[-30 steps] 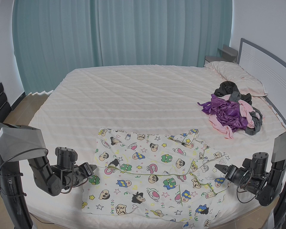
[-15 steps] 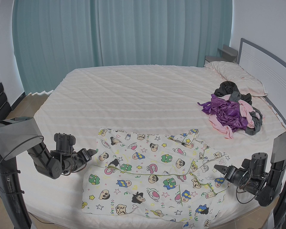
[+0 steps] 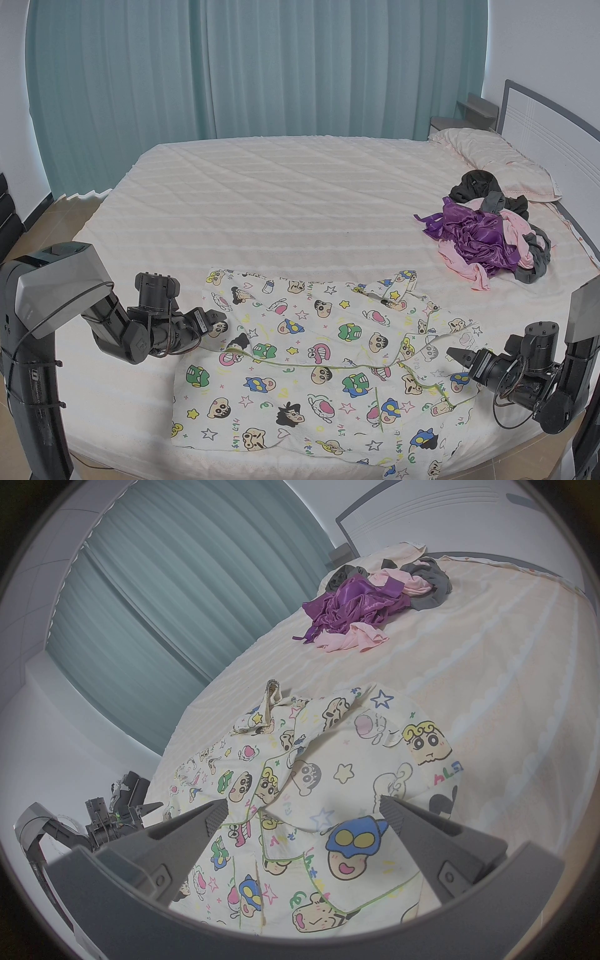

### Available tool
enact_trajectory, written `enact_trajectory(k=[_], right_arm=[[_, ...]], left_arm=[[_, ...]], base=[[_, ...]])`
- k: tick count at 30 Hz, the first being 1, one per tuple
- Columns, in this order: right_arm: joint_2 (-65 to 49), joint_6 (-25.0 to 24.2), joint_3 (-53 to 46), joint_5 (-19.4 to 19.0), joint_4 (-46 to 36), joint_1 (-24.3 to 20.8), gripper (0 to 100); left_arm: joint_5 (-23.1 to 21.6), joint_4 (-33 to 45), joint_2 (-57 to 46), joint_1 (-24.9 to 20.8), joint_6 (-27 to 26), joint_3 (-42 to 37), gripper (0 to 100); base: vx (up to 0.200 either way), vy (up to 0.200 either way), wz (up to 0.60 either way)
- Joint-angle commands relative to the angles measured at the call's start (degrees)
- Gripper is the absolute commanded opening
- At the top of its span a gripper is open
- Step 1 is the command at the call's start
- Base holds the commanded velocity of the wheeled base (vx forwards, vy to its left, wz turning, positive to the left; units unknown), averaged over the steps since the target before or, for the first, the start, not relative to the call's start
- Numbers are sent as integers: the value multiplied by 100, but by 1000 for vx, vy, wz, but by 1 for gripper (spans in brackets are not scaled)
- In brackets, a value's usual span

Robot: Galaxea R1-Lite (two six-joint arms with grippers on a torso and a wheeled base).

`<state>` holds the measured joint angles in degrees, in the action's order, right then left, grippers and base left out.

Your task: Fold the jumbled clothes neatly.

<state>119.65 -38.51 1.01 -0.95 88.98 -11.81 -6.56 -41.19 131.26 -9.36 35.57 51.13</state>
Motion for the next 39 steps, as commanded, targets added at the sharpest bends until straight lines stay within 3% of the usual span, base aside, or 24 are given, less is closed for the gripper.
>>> enact_trajectory(k=[1, 2, 3, 10, 25, 29, 39], right_arm=[[67, 1, -92, 7, 32, -5, 100], [67, 1, -92, 7, 32, -5, 100], [67, 1, -92, 7, 32, -5, 100], [76, 1, -92, 7, 32, -14, 100], [76, 1, -92, 42, 32, -67, 100], [58, 1, -92, 42, 32, -67, 100], [58, 1, -92, 60, 32, -84, 100]], left_arm=[[5, 173, 137, -31, 2, 55, 100], [5, 199, 128, -31, 2, 55, 100], [5, 226, 137, -31, 2, 55, 0], [339, 296, 102, 5, 11, -85, 0], [524, 322, -487, 22, -77, -560, 0], [726, 445, -601, 145, -507, -560, 0], [735, 727, -461, 233, -666, -551, 0]], base=[[0, 0, 0], [0, 0, 0], [0, 0, 0], [0, 0, 0], [0, 0, 0], [0, 0, 0], [0, 0, 0]])
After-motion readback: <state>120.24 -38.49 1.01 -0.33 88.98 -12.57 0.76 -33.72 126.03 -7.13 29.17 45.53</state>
